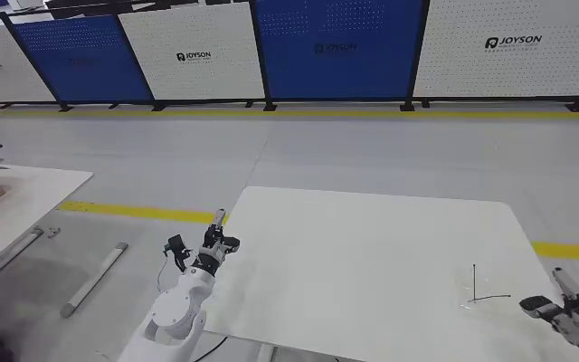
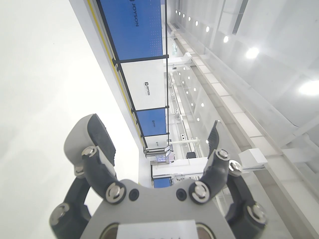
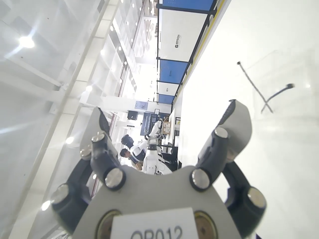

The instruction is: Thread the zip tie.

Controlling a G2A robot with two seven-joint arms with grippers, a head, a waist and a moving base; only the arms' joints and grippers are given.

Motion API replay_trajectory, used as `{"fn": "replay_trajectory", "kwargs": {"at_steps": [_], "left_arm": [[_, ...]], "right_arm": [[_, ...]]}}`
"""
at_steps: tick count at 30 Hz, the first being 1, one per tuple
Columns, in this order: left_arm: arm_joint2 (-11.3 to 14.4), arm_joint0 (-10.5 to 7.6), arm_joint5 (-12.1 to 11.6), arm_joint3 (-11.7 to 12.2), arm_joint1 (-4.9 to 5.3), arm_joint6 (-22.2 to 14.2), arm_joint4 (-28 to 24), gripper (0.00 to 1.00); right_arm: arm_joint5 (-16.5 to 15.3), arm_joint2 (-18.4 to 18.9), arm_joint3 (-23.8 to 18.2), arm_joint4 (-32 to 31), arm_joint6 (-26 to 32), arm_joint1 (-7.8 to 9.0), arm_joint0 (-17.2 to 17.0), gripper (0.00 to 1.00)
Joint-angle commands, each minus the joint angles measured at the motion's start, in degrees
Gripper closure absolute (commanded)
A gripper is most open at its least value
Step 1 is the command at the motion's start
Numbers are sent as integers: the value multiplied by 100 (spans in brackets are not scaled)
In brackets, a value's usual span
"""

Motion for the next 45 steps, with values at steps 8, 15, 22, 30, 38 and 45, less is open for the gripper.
{"fn": "replay_trajectory", "kwargs": {"at_steps": [8, 15, 22, 30, 38, 45], "left_arm": [[0, 0, 0, 0, 0, 0, 0, 0], [0, 0, 0, 0, 0, 0, 0, 0], [0, 0, 0, 0, 0, 0, 0, 0], [0, 0, 0, 0, 0, 0, 0, 0], [0, 0, 0, 0, 0, 0, 0, 0], [0, 0, 0, 0, 0, 0, 0, 0]], "right_arm": [[157, -57, 266, -386, 15, 42, 127, 0], [157, -57, 266, -386, 15, 42, 127, 0], [181, 212, 343, -653, -15, 101, 140, 0], [549, -258, 656, -1689, 230, 205, 636, 0], [639, -347, 728, -2074, 464, 257, 785, 0], [494, -378, 703, -2064, 452, 255, 775, 0]]}}
